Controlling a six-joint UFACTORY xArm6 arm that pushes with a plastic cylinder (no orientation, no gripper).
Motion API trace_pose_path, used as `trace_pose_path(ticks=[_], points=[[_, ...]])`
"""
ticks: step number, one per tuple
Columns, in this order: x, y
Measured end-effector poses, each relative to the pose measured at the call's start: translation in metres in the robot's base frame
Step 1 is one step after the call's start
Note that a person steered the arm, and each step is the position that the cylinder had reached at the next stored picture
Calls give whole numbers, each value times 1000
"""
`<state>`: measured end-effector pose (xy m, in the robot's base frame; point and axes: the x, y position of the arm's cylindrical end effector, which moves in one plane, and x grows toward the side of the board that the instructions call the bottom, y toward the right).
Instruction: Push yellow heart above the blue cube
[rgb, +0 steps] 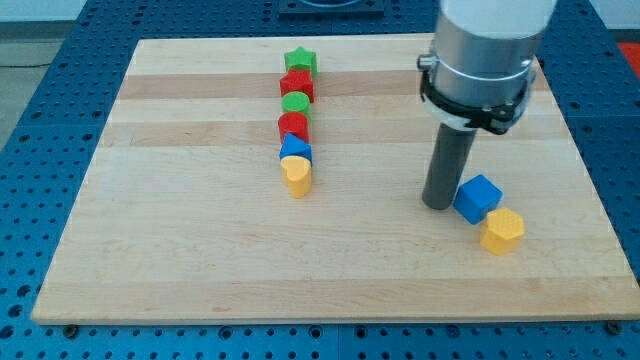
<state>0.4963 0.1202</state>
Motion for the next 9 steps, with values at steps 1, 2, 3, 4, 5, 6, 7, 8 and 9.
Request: trace_pose_path(ticks=[1,2,3,4,5,6,7,8,9], points=[[0,12],[0,13],[0,5],[13,-25],[28,-68],[30,-132],[30,-191],[30,-216],[26,-216]])
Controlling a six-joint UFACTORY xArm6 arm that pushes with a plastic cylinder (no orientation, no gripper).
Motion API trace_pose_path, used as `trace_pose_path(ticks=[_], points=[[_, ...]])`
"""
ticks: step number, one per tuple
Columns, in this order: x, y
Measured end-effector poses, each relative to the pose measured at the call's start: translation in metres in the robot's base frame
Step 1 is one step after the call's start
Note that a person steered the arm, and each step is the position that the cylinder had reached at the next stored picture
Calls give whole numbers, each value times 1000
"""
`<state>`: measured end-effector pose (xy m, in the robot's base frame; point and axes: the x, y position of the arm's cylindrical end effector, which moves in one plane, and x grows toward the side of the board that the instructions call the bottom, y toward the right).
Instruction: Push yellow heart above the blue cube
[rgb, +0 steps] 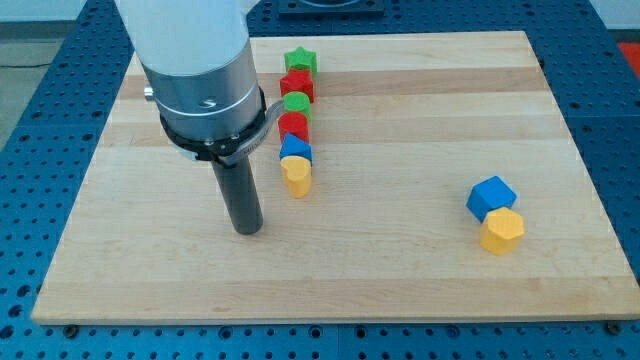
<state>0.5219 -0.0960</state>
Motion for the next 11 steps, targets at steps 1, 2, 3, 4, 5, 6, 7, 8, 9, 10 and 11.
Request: trace_pose_path(ticks=[1,2,3,4,5,6,7,8,9,10,11], points=[[-19,0],[-47,12],[-67,35],[-70,81],[-70,130],[-59,130],[-39,130],[-19,111],[8,99],[7,119],[-18,145]])
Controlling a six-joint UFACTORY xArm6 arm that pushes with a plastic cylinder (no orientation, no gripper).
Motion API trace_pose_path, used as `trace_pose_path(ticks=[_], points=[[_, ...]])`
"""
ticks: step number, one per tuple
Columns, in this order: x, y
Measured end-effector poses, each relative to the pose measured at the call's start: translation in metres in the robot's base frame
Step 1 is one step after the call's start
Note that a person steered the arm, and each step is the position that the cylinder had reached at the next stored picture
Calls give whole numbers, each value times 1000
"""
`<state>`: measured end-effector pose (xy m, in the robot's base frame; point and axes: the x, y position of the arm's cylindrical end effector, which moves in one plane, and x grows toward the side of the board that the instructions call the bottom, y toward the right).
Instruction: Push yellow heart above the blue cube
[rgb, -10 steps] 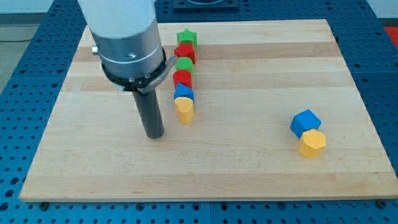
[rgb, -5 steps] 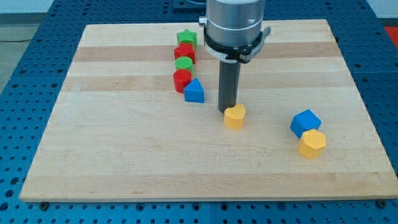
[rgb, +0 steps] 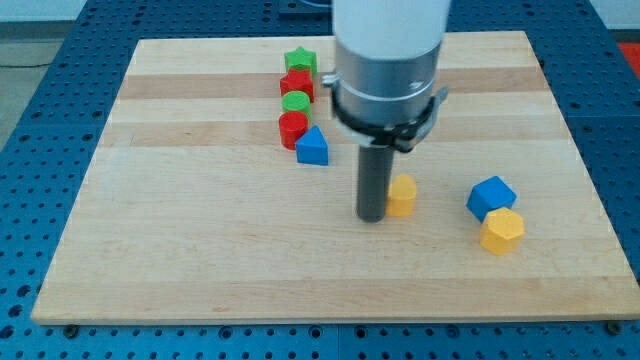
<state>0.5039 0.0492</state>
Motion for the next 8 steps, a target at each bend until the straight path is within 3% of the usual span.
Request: trace_pose_path(ticks=[3,8], points=[[-16,75],[-31,98]])
